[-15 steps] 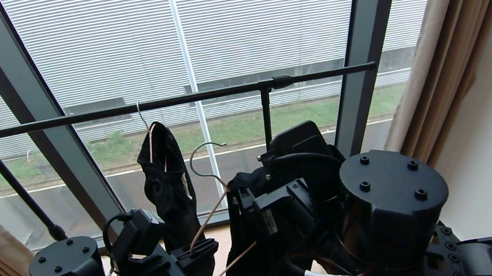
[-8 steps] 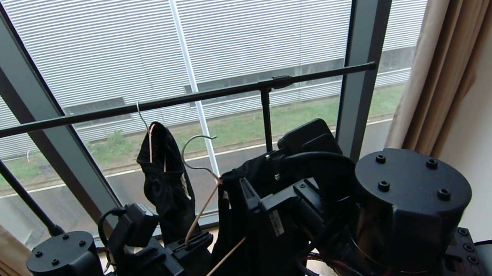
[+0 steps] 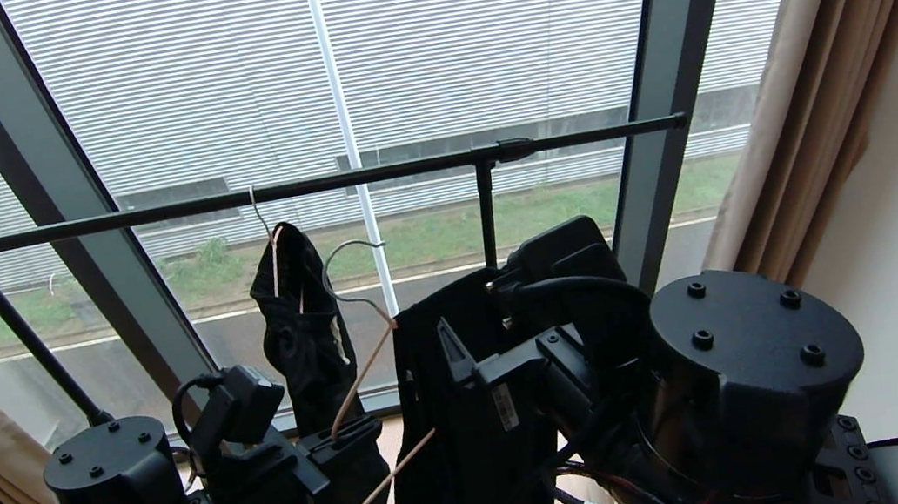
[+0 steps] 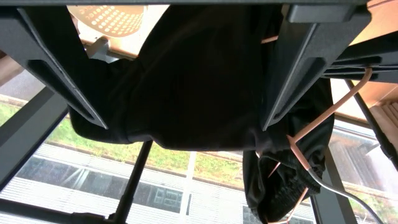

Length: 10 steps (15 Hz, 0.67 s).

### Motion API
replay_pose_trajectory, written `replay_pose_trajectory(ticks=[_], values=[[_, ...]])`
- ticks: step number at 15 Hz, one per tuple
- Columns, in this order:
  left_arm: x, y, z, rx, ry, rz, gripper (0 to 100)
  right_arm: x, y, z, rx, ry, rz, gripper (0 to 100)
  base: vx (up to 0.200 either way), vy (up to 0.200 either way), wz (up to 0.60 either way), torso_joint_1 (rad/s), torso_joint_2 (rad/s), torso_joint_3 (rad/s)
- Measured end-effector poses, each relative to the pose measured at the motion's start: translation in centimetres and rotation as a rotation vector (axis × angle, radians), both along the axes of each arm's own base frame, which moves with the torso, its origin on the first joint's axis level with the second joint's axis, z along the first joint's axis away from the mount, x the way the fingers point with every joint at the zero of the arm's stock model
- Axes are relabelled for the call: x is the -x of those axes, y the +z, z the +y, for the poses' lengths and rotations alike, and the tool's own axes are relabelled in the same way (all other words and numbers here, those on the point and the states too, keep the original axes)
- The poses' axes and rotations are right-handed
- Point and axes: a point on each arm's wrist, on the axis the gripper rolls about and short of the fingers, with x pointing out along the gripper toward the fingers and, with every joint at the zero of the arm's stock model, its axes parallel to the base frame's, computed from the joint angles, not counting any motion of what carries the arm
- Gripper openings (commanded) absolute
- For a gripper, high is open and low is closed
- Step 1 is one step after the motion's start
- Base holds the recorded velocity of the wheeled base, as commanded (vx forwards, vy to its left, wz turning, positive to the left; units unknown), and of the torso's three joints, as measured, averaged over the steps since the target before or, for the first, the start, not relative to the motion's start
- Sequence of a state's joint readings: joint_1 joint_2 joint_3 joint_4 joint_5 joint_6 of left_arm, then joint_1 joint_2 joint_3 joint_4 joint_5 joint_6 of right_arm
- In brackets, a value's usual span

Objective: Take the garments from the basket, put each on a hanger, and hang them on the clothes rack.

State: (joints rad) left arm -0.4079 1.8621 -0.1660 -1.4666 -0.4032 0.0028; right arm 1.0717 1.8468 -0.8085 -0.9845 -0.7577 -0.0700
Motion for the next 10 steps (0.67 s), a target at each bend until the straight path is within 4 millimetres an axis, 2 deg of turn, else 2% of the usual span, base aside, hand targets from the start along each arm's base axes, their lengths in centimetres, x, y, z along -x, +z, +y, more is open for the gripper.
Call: replay_pose_trajectory(ticks=[10], values=[[0.03,-0.03,0.05,-0.001,0.001,0.002,0,-0.18,-0.01,-0.1,0.002,0.0,0.001,100,0.0,0.0,0.0,0.0,0.0,0.0]])
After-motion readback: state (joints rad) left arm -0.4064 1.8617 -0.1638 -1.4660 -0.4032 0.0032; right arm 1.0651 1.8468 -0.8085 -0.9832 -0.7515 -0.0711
